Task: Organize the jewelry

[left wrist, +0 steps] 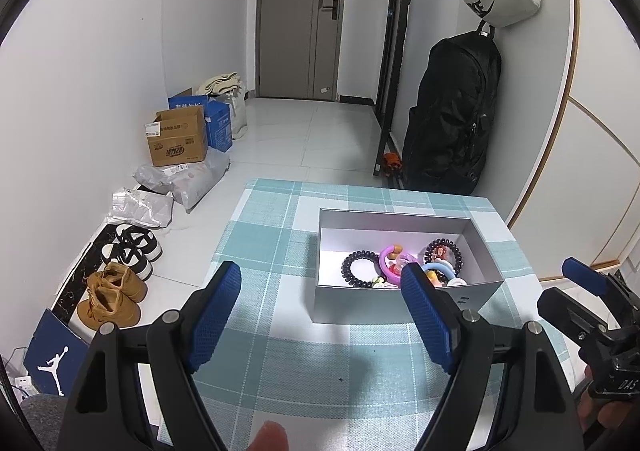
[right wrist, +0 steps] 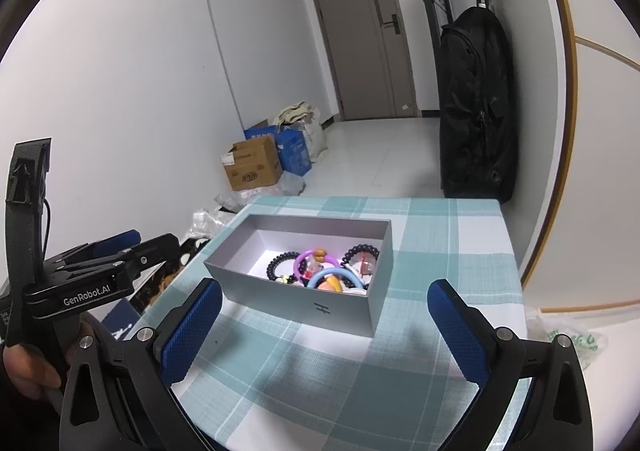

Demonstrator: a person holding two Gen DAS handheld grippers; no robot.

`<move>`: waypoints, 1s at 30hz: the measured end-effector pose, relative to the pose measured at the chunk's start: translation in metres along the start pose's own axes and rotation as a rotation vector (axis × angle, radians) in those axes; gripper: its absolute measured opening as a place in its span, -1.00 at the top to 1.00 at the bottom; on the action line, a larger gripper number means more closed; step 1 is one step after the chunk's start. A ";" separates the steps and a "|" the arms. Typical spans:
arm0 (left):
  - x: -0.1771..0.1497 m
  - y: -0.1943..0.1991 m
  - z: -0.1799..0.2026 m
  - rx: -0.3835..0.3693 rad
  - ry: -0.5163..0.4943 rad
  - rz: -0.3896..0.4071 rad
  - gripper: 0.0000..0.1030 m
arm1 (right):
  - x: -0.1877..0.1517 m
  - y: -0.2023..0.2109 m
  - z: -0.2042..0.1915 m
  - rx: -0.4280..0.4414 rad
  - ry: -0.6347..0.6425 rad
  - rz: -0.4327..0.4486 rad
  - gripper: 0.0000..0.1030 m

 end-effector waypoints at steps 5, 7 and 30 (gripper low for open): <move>-0.001 0.000 0.001 -0.007 0.003 -0.003 -0.53 | -0.001 -0.002 0.000 -0.001 -0.001 -0.006 -1.00; -0.001 0.000 0.001 -0.004 0.001 -0.003 -0.53 | -0.001 -0.002 0.001 -0.002 -0.003 -0.007 -1.00; -0.003 -0.003 0.004 -0.012 0.011 -0.011 -0.53 | -0.006 -0.006 0.001 -0.001 -0.008 -0.021 -1.00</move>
Point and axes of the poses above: each gripper's, at about its wrist camera, not at the fingertips, and y roughly against the way its jaws point, z to its right, x to its top, the point moved 10 cm from there along -y, roughly the way its jaws point, and after that the axes turned 12 degrees about z, right-handed, at the moved point
